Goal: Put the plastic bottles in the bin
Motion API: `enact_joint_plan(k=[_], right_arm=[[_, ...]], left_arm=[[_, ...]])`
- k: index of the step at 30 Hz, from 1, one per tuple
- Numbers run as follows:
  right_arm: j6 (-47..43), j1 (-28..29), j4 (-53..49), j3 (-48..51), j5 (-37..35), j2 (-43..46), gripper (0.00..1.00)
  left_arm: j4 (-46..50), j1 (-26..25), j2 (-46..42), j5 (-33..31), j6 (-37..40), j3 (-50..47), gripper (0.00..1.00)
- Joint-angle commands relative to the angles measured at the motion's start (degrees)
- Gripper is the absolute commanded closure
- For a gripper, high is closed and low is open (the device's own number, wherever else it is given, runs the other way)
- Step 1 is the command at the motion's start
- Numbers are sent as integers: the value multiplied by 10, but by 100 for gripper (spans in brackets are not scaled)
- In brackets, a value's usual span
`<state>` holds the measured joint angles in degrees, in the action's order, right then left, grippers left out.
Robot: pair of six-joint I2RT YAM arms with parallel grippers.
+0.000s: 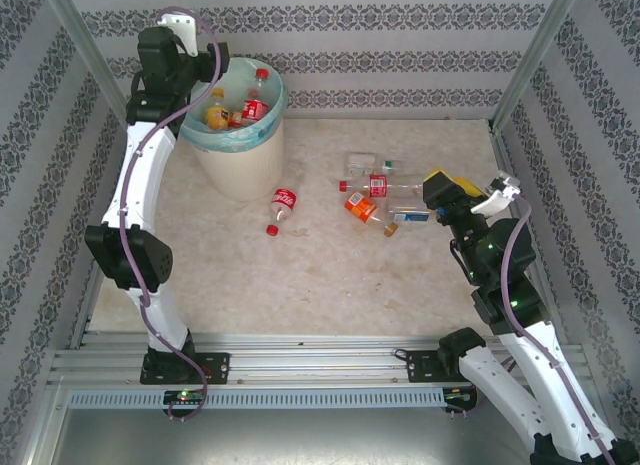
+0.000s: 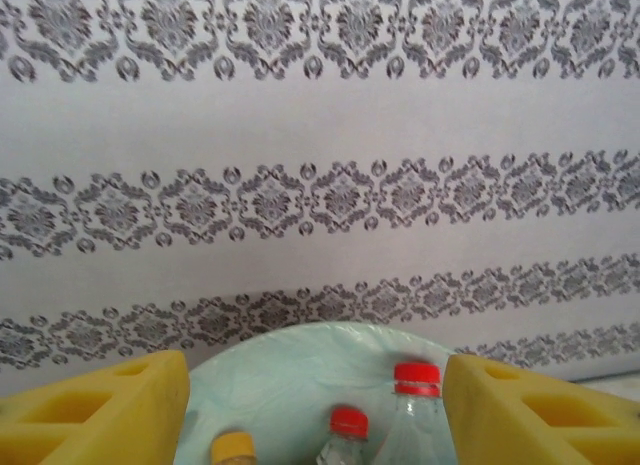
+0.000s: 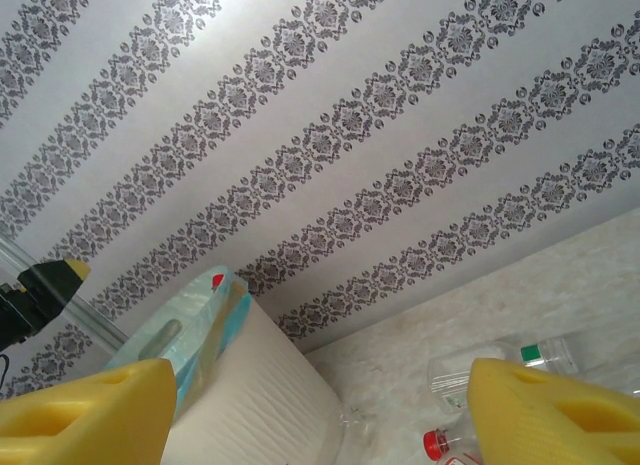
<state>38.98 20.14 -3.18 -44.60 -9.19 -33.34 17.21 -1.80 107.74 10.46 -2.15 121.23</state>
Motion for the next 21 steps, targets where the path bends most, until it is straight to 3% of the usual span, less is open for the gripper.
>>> enact_joint_plan(k=[1, 8, 14, 17, 21], right_arm=[[-6, 7, 8, -11, -5, -11, 24], [-50, 7, -123, -101, 43, -127, 23], [-204, 10, -200, -160, 199, -248, 20], [-255, 11, -224, -172, 207, -306, 20], [-317, 9, -268, -194, 165, -408, 21]], left_arm=[[63, 0, 21, 32, -21, 7, 32], [84, -15, 6, 44, -26, 17, 34], [100, -70, -40, 25, 13, 16, 34], [100, -107, -69, 5, 30, -3, 33], [89, -156, -115, -16, 42, -50, 32]])
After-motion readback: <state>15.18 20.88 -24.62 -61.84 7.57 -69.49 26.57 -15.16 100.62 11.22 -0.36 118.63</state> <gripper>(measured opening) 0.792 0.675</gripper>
